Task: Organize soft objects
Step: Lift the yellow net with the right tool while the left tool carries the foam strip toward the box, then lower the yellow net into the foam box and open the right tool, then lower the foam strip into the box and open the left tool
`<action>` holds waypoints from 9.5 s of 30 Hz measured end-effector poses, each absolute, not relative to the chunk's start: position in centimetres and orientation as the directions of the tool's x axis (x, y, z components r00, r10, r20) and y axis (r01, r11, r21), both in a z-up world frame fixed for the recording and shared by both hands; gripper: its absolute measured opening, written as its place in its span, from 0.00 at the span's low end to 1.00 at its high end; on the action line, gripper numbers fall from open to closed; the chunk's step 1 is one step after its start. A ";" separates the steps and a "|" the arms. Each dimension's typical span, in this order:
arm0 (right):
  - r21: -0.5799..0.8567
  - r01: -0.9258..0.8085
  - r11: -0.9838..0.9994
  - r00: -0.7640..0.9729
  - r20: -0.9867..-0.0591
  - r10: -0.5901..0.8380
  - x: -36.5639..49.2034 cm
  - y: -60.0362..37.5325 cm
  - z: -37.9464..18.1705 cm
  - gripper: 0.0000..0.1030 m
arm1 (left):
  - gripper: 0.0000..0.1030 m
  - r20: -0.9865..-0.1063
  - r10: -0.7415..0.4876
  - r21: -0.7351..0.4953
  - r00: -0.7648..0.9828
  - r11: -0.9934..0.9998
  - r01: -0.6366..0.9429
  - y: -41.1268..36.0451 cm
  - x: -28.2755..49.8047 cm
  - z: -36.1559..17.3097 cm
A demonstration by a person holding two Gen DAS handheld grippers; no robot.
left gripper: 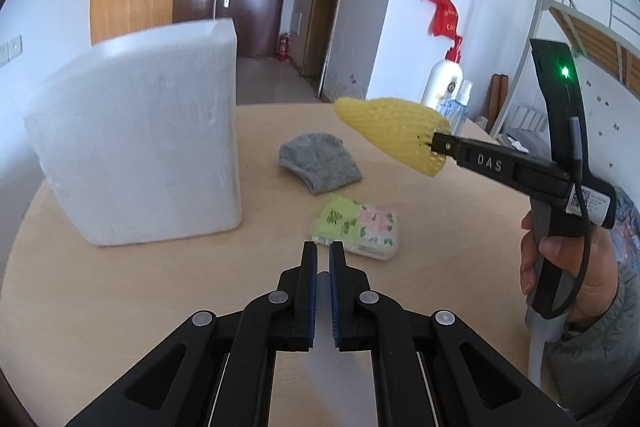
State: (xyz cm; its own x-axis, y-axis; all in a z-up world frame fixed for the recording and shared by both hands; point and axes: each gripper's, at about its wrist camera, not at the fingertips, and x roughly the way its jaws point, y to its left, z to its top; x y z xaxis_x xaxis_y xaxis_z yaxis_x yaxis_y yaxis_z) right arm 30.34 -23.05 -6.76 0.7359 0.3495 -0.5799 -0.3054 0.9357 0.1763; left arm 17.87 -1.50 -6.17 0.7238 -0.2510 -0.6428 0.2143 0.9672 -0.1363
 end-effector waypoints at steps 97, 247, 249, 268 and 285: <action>0.157 -0.473 0.867 0.806 -0.321 0.497 9.5 -23.3 1.7 0.06 | 0.06 -0.373 -0.002 -0.016 0.928 1.000 -0.004 0.4 1.2 3.8; 0.113 -0.502 0.857 0.778 -0.373 0.505 31.3 -11.9 3.7 0.76 | 0.06 -0.356 0.118 -0.012 0.927 0.991 -0.131 9.1 30.9 6.9; 0.115 -0.499 0.859 0.779 -0.374 0.503 31.4 -12.0 3.7 0.76 | 0.06 -0.361 0.111 -0.020 0.926 0.992 -0.127 9.2 31.3 6.8; 0.111 -0.479 0.871 0.796 -0.362 0.485 31.3 -12.8 3.9 0.76 | 0.06 -0.371 0.138 0.010 0.918 0.989 -0.144 8.9 33.2 5.4; 0.113 -0.488 0.865 0.796 -0.348 0.495 30.8 -12.8 4.4 0.76 | 0.75 -0.294 0.203 0.056 0.934 0.979 -0.195 8.6 30.9 5.6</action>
State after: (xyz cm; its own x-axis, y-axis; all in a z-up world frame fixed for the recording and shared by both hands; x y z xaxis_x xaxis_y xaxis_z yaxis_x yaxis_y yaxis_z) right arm 30.76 -12.82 4.43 0.7961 0.4949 -0.3483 -0.4884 0.8653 0.1131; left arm 30.93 8.58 5.56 0.9340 0.2033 -0.2938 -0.1955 0.9791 0.0561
